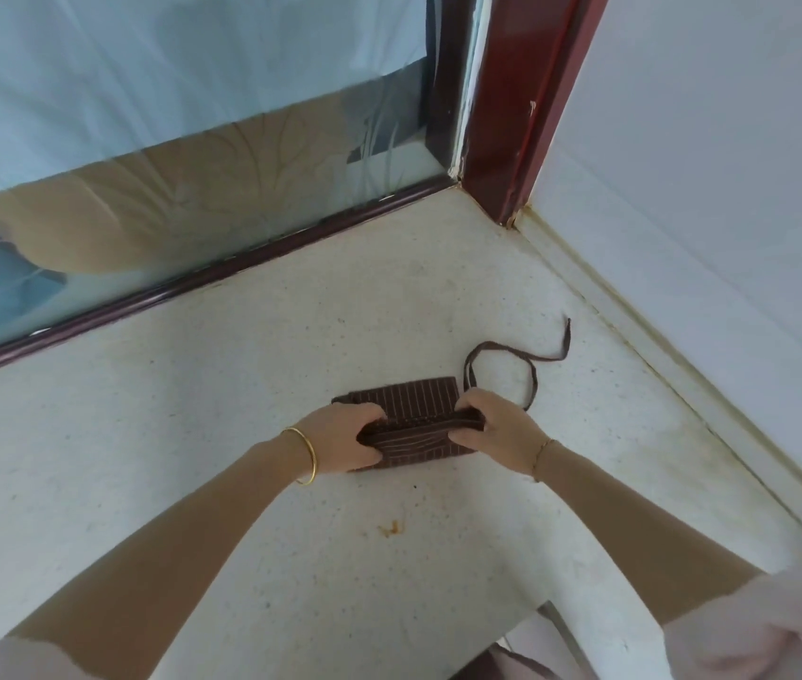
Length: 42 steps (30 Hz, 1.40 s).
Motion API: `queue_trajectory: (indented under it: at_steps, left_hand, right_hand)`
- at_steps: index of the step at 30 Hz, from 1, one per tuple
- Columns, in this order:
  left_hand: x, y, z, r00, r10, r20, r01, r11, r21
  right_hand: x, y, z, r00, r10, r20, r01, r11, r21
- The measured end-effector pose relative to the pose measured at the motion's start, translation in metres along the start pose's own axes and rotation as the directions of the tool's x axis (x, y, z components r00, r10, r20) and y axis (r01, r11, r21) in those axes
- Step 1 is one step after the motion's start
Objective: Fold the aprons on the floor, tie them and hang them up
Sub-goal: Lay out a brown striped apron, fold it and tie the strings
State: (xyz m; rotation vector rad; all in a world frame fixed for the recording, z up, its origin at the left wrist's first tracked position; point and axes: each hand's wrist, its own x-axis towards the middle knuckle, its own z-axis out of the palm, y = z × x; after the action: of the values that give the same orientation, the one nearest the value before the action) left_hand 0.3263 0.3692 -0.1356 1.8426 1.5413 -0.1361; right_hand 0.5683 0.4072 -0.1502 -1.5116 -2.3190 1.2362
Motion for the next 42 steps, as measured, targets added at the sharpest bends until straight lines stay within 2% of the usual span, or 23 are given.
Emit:
queue_trajectory:
  at_steps: [2,4,6,8,12,16,19,23,26,29,31,32,33,34,35,36,37,38,40,42]
  left_hand:
    - [0.0,-0.008,0.001,0.994,-0.07,0.08,0.091,0.954,-0.285]
    - [-0.003,-0.017,0.006,0.982,-0.138,0.131,0.189,0.77,-0.609]
    - [-0.007,-0.02,0.012,0.968,-0.205,0.146,0.24,0.574,-0.783]
    - [-0.009,-0.021,0.021,0.956,-0.258,0.14,0.25,0.464,-0.85]
    - [-0.008,-0.023,0.029,0.942,-0.32,0.1,0.238,0.429,-0.872]
    - [-0.008,-0.023,0.031,0.932,-0.36,0.032,0.224,0.504,-0.834]
    - [-0.005,-0.024,0.034,0.918,-0.393,-0.06,0.216,0.62,-0.754]
    - [0.0,-0.021,0.036,0.894,-0.37,-0.252,0.22,0.853,-0.473]
    - [0.003,-0.018,0.04,0.876,-0.364,-0.318,0.237,0.897,-0.373]
    - [0.007,-0.014,0.04,0.851,-0.415,-0.323,0.305,0.889,-0.341]
    - [0.007,-0.008,0.036,0.81,-0.48,-0.336,0.39,0.87,-0.301]
    - [0.006,-0.006,0.035,0.78,-0.467,-0.418,0.423,0.884,-0.199]
    - [0.006,-0.005,0.034,0.754,-0.375,-0.539,0.419,0.907,-0.045]
    - [0.005,-0.002,0.035,0.736,-0.217,-0.641,0.376,0.919,0.121]
    - [0.004,0.0,0.039,0.711,0.0,-0.703,0.269,0.924,0.273]
    - [0.006,0.002,0.046,0.716,0.194,-0.67,0.123,0.91,0.395]
    - [0.009,0.002,0.054,0.737,0.315,-0.598,0.0,0.885,0.465]
    - [0.011,0.002,0.06,0.771,0.354,-0.53,-0.062,0.869,0.491]
    - [0.012,0.0,0.067,0.857,0.263,-0.443,-0.03,0.883,0.468]
    - [0.014,-0.005,0.066,0.911,0.171,-0.375,0.011,0.899,0.438]
  right_hand:
    - [0.001,0.002,-0.002,0.997,0.053,0.053,-0.059,0.991,0.118]
    - [0.001,0.003,0.002,0.998,0.058,0.04,-0.062,0.992,0.107]
    - [0.003,0.001,0.007,0.999,0.044,0.009,-0.044,0.996,0.078]
    - [0.007,-0.002,0.012,0.999,0.036,-0.018,-0.036,0.999,0.012]
    - [0.019,-0.007,0.016,0.997,0.064,-0.053,-0.072,0.985,-0.16]
    - [0.03,-0.016,0.019,0.993,0.104,-0.051,-0.115,0.934,-0.338]
    - [0.037,-0.021,0.021,0.989,0.14,-0.055,-0.15,0.902,-0.404]
    - [0.04,-0.024,0.026,0.98,0.184,-0.076,-0.198,0.876,-0.44]
    - [0.041,-0.026,0.028,0.976,0.2,-0.082,-0.215,0.862,-0.459]
    - [0.042,-0.027,0.033,0.971,0.213,-0.107,-0.238,0.839,-0.489]
    - [0.043,-0.027,0.036,0.968,0.218,-0.127,-0.253,0.833,-0.493]
    - [0.044,-0.027,0.036,0.966,0.22,-0.132,-0.257,0.828,-0.498]
    - [0.045,-0.027,0.037,0.966,0.221,-0.134,-0.259,0.825,-0.502]
    - [0.046,-0.028,0.038,0.965,0.223,-0.135,-0.261,0.824,-0.502]
    - [0.047,-0.028,0.038,0.964,0.226,-0.14,-0.266,0.825,-0.499]
    - [0.047,-0.028,0.039,0.962,0.23,-0.148,-0.273,0.825,-0.495]
    - [0.048,-0.028,0.039,0.961,0.231,-0.152,-0.276,0.828,-0.488]
    - [0.048,-0.028,0.039,0.961,0.231,-0.151,-0.276,0.839,-0.47]
    - [0.049,-0.023,0.033,0.957,0.259,-0.132,-0.288,0.903,-0.32]
    - [0.045,-0.016,0.016,0.938,0.317,-0.14,-0.321,0.947,-0.004]
